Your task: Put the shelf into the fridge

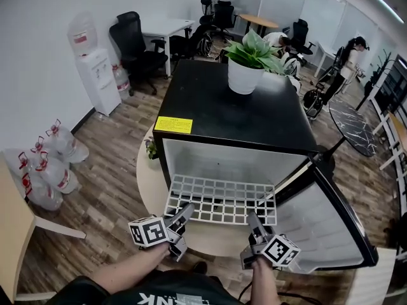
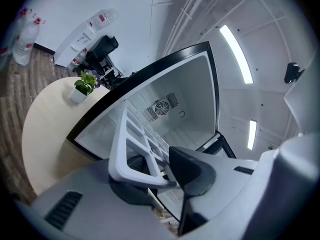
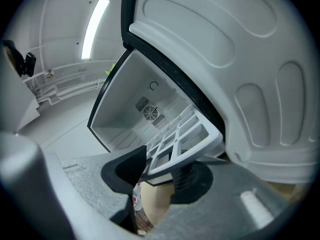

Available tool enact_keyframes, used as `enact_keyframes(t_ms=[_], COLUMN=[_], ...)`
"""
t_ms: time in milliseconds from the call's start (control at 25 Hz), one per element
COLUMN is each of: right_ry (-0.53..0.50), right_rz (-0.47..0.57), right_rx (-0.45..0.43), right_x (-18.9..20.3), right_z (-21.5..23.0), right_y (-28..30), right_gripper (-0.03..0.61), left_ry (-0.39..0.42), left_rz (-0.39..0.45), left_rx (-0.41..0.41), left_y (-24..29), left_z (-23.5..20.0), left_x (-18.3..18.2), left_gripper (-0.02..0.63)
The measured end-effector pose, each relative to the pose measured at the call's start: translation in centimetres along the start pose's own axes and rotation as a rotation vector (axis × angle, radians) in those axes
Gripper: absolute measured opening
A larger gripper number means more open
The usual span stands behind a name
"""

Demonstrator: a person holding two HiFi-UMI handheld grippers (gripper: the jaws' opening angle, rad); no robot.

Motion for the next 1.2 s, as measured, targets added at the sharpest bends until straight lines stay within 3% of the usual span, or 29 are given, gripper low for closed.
enact_keyframes(t_ms=[120, 360, 600, 720, 880, 1040, 1200], right_ry=[-0.010, 0.033, 0.044, 0.063, 0.006, 0.037, -0.003], right_rz=[-0.024, -0.023, -0.033, -0.038, -0.038, -0.036, -0.046], right_rx=[0.018, -0.067, -0.082, -0.073, -0.019, -0.051, 0.011], right_x=[-0.1, 0.4, 0.7, 0.7, 0.0, 0.4, 0.0], right_z=[0.6, 1.3, 1.9, 1.7, 1.8, 2.3, 2.4], right_y=[0.1, 1.4, 1.3, 1.3, 0.8, 0.9, 0.8], right_gripper=[0.140, 0.140, 0.137, 0.135, 0.133, 0.132, 0.132], left_ry=[-0.019, -0.021, -0.035, -0.034, -0.041, -0.069, -0.061], left_rz=[0.002, 0.013, 0.027, 0.036, 0.036, 0.033, 0.038], left_rx=[-0.009, -0.019, -0.016, -0.022, -0.026, -0.028, -0.032], left_y=[0.2, 0.6, 0.6, 0.6, 0.7, 0.5, 0.6], left_z=[-0.3, -1.0, -1.1, -1.0, -0.9, -1.1, -1.3], left_x=[0.4, 0.7, 1.1, 1.1, 1.2, 2.0, 2.0], left_gripper=[0.103, 0.103, 0.100, 0.100, 0.098, 0.095, 0.095])
Point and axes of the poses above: the fingertips, and each gripper's own axes: y forward along the fingers, z to its right, x out of its underside, the point moved 4 cm from there along -y, backward along the fingers, and after that the axes turned 4 degrees about -x, right-handed, at the moved point
